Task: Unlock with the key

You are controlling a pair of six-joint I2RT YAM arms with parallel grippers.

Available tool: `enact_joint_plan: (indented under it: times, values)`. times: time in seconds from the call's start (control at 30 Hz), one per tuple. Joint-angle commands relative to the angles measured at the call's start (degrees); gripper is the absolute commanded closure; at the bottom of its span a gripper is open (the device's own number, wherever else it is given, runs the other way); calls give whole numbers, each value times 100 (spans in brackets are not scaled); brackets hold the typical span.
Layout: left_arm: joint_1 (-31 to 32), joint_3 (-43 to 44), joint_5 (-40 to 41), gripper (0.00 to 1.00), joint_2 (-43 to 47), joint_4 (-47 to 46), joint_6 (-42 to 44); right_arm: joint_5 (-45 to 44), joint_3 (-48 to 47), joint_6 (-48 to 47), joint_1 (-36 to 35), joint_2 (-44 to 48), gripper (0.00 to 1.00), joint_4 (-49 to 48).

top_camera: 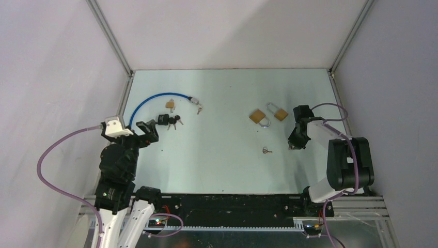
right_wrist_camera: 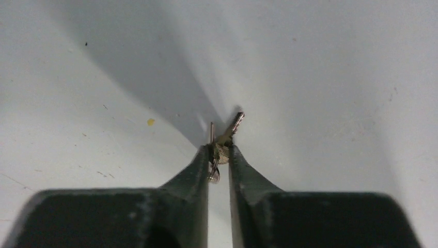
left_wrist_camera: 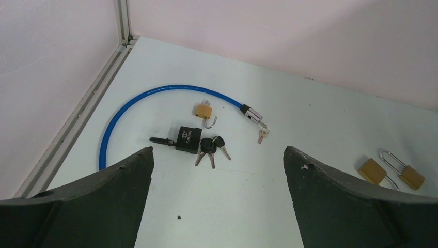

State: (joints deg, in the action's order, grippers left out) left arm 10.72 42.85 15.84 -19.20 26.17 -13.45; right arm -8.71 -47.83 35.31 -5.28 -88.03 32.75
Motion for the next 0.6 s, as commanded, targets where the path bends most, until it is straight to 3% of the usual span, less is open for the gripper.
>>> enact_joint_plan:
  times: [0.0, 0.1, 0.37, 0.57]
  values:
    - [31, -23, -72, 2, -96, -186, 70, -136, 152, 80, -144, 241, 90, -96]
    - [33, -23, -84, 2, -122, -186, 71, -124, 128, 76, -434, 622, 100, -108]
    - [23, -22, -93, 2, -186, -190, 71, 25, -497, 163, -1937, 1125, 100, -342]
    - [19, -23, -93, 2, -227, -190, 71, 188, -1019, 263, -3292, 538, 100, -1149]
